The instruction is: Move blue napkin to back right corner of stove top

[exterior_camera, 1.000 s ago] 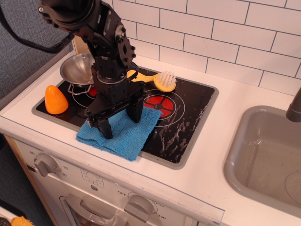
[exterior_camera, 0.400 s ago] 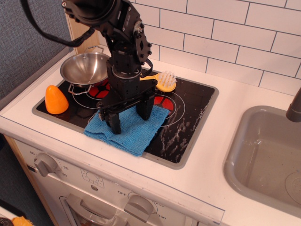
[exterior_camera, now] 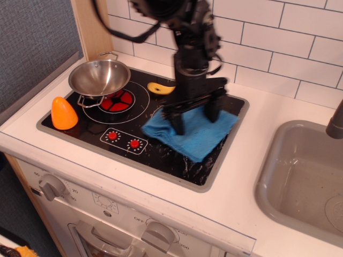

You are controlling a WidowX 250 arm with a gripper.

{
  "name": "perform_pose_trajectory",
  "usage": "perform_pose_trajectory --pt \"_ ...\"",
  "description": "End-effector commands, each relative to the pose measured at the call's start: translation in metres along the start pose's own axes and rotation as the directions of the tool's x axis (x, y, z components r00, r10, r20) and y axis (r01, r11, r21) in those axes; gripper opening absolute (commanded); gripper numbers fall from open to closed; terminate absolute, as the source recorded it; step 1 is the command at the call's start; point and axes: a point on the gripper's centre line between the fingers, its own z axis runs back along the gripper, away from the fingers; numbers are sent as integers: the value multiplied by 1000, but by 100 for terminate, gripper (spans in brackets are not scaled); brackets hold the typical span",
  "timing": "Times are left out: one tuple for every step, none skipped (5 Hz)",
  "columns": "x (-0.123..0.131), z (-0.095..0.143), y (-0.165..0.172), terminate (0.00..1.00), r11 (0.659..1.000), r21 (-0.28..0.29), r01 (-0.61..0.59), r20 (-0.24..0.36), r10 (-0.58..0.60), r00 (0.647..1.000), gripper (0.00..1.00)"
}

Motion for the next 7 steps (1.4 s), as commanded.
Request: perform_pose_trajectory --pt "-22 2 -47 0 991 -70 118 -28 -121 992 100" --pt "-21 -2 -58 0 987 -88 132 -42 -136 990 100" --pt "-17 -3 -69 0 984 -103 145 -46 -151 987 100" --pt "-14 0 -69 0 985 -106 136 -37 -141 989 100" --pt "-10 4 -62 0 989 -97 111 -36 -115 993 100" --pt "-6 15 -62 0 987 -113 112 -15 -114 993 100" --pt "-2 40 -67 0 985 -89 146 51 -142 988 100"
